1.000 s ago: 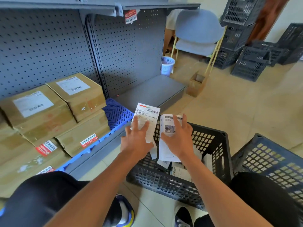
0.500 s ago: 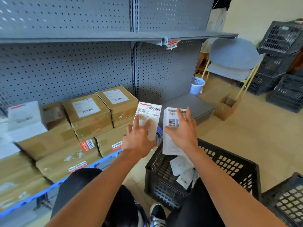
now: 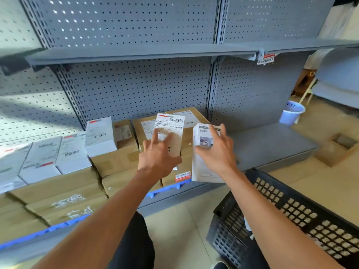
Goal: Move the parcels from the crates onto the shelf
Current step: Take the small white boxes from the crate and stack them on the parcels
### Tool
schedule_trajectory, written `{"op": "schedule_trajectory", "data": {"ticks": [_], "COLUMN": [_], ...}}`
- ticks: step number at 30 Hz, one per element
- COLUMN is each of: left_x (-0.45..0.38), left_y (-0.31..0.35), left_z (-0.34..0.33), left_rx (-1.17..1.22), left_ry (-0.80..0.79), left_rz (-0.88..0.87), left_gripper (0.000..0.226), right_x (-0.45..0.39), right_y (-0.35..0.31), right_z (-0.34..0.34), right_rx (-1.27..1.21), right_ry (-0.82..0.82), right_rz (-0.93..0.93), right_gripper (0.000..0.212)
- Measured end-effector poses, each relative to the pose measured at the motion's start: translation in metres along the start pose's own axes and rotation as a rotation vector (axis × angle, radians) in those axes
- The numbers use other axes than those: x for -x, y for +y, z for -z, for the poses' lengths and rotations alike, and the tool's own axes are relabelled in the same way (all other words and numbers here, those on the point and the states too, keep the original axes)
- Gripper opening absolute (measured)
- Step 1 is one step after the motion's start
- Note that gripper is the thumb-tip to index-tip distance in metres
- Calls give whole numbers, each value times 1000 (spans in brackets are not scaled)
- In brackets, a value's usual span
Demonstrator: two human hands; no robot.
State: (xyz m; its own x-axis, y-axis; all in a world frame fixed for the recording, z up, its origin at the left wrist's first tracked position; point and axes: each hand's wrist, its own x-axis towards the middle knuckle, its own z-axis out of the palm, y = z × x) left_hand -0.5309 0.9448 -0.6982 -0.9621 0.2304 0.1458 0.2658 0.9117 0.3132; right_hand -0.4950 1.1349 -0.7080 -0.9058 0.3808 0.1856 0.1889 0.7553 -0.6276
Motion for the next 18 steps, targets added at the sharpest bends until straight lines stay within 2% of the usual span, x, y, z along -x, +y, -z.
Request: {"op": "schedule_trajectory", "data": {"ticks": [9, 12, 18], "left_x": [-46, -66, -91], "left_y": [-64, -83, -100], "left_z": [26, 33, 32], "left_rx": [-90, -107, -102], "left_ry": [12, 39, 31], "left_rz": [113, 131, 171], "left_gripper": [78, 84, 81], "right_x": [-50, -65, -81], "right_y": [-63, -83, -98], "right_z": [-56, -69, -100], "right_rx": [-50, -49, -15], "right_ry": [-153, -195, -197], "right_rz": [101, 128, 116], "right_gripper": [90, 91, 93]}}
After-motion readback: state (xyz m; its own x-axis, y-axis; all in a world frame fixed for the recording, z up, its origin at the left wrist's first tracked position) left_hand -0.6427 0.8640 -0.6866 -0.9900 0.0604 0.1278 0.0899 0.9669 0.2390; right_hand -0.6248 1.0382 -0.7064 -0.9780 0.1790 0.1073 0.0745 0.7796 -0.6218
